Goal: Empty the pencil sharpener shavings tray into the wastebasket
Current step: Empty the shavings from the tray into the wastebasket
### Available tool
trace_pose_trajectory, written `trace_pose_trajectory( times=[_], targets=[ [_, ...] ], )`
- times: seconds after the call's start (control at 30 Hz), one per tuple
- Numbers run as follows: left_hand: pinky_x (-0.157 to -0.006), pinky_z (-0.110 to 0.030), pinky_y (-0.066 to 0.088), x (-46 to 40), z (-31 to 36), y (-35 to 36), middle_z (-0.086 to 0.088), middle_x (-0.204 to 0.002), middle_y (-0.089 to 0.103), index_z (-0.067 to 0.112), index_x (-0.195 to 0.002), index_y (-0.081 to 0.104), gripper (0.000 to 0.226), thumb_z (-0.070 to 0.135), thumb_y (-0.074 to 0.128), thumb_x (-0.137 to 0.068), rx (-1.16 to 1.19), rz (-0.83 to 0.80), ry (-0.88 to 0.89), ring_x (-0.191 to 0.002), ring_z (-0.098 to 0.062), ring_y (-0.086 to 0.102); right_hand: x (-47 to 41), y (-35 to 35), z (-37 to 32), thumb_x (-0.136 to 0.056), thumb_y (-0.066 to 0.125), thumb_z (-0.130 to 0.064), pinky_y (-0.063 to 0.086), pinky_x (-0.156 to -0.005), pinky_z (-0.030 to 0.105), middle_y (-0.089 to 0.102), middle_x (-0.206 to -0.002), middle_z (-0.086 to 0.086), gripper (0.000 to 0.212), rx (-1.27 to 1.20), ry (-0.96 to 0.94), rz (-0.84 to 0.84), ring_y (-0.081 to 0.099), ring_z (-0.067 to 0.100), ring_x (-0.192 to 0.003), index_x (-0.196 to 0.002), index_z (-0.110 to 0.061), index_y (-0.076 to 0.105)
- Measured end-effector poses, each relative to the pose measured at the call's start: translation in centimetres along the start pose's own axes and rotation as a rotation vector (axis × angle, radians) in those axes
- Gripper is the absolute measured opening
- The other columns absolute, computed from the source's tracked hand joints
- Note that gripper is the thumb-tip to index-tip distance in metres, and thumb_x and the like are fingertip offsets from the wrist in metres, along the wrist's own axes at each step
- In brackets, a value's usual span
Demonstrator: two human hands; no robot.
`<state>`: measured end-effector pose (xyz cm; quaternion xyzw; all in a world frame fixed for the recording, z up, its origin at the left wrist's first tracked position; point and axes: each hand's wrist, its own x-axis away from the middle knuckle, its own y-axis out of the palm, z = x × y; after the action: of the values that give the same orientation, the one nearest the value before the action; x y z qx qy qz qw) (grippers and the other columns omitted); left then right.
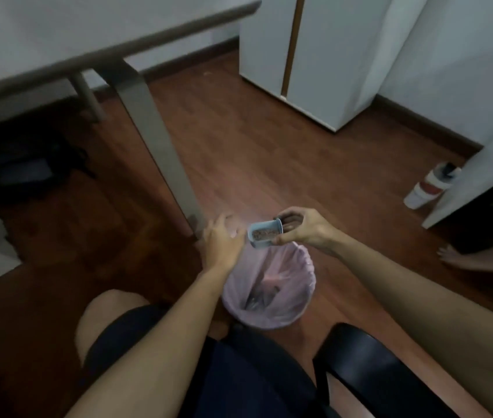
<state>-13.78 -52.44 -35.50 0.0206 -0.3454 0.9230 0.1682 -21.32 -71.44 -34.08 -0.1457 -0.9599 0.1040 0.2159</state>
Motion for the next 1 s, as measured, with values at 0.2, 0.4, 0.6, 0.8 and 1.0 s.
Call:
trace_pose_trajectory(
  times=[0.2,0.4,0.6,0.8,1.0],
  targets=[
    [-0.102,-0.041,0.040,-0.1,-7.0,6.2,-0.017,-0.137,0.048,0.026,-0.143,0.043,0.059,0.027,0.062,-0.087,-0.116,-0.057,-0.239,-0.123,-0.038,0.048,-2.2,1.6,8.8,-0.057,0.090,0.000,0.056,-0.090,0.044,0.072,-0.105,0.018,0.054,0.259,0.131,-0.058,0.069,0.032,-0.097,-0.106,-0.002,0.068],
    [-0.095,-0.042,0.043,-1.7,-9.6,8.1,-0.015,-0.137,0.053,0.033,-0.148,0.034,0.057,0.018,0.050,-0.095,-0.127,-0.050,-0.381,-0.120,-0.040,0.054,-3.7,4.6,13.1,-0.057,0.090,-0.015,0.058,-0.085,0.035,0.074,-0.109,0.007,0.061,0.583,0.108,-0.180,0.070,0.020,-0.094,-0.114,-0.008,0.068],
    [-0.091,-0.042,0.048,-1.5,-10.9,8.0,-0.017,-0.124,0.064,0.039,-0.133,0.054,0.050,0.013,0.038,-0.094,-0.144,-0.022,-0.399,-0.109,-0.042,0.060,-4.9,7.5,15.3,-0.060,0.084,-0.028,0.051,-0.082,0.027,0.074,-0.109,0.004,0.058,0.827,0.045,-0.314,0.068,0.022,-0.098,-0.114,-0.013,0.070],
    [-0.088,-0.041,0.047,-1.6,-11.2,8.1,-0.017,-0.120,0.065,0.043,-0.130,0.057,0.052,0.011,0.038,-0.092,-0.128,0.002,-0.419,-0.106,-0.043,0.060,-5.7,10.1,16.8,-0.059,0.086,-0.032,0.045,-0.088,0.029,0.069,-0.120,0.012,0.065,0.909,-0.081,-0.389,0.063,0.029,-0.108,-0.118,-0.012,0.070],
    [-0.087,-0.041,0.047,-1.6,-11.6,8.0,-0.018,-0.121,0.065,0.045,-0.130,0.054,0.055,0.010,0.037,-0.092,-0.139,-0.009,-0.407,-0.107,-0.044,0.060,-5.9,11.6,18.3,-0.063,0.083,-0.036,0.039,-0.096,0.032,0.062,-0.123,0.015,0.062,0.917,-0.074,-0.393,0.048,0.030,-0.117,-0.118,-0.012,0.070]
  ],
)
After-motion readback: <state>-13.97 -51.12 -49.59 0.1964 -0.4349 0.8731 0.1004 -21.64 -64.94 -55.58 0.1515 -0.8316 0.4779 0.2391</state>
